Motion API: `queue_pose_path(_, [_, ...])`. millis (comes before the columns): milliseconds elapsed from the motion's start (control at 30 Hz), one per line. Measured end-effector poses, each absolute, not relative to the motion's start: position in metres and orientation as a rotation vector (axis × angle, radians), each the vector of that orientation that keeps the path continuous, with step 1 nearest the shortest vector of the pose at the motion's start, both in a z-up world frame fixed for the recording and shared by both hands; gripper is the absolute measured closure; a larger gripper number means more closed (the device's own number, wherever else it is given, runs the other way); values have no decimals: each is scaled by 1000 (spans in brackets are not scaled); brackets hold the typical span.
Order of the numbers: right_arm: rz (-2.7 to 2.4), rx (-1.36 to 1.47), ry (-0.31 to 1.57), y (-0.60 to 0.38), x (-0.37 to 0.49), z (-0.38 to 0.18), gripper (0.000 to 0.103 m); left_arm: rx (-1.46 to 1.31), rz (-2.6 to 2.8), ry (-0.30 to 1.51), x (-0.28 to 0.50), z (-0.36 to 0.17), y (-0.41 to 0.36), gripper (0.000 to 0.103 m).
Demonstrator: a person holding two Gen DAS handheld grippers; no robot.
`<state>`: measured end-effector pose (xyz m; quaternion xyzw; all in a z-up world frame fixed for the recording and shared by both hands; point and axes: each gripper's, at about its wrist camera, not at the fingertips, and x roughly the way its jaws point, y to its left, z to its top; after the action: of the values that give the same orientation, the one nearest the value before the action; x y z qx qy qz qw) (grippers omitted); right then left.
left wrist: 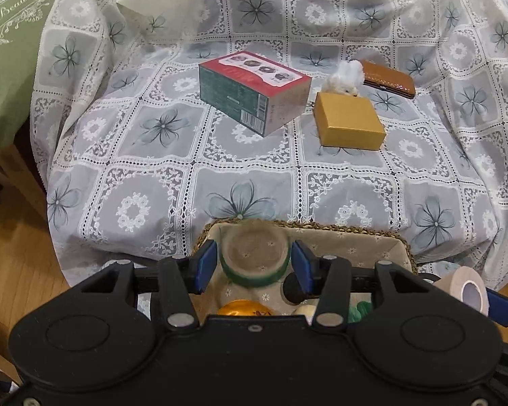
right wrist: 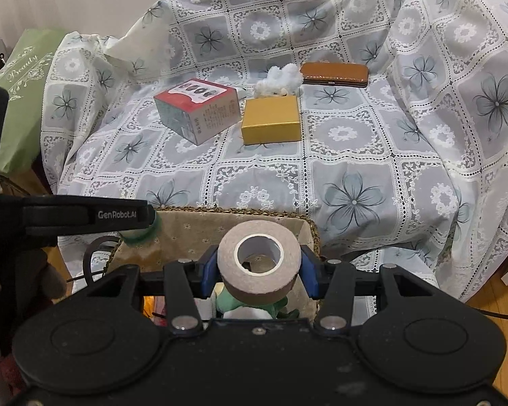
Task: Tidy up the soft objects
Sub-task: 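Carry both tape rolls over the basket and open both tools to drop them, then reach the left tool to the white packet while the right tool reaches the white plush bunny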
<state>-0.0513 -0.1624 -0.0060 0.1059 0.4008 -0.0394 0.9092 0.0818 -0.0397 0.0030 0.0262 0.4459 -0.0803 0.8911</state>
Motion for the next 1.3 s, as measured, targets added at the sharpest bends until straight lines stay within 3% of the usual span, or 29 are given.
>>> queue_pose_path(100, [-81, 217, 829, -163, -51, -7, 55, 55, -162, 924, 82, 3, -40, 48])
queue_pose_path(667, [-111, 202, 756, -165, -30, 3, 51, 75, -114, 934, 65, -3, -31, 47])
queue_pose_path(900, [-123, 206, 800, -168, -39, -6, 50, 70, -111, 940, 59, -5, -31, 40])
queue_pose_path(1300, [-124, 213, 846, -165, -47, -19, 48, 76, -102, 941, 51, -7, -32, 39])
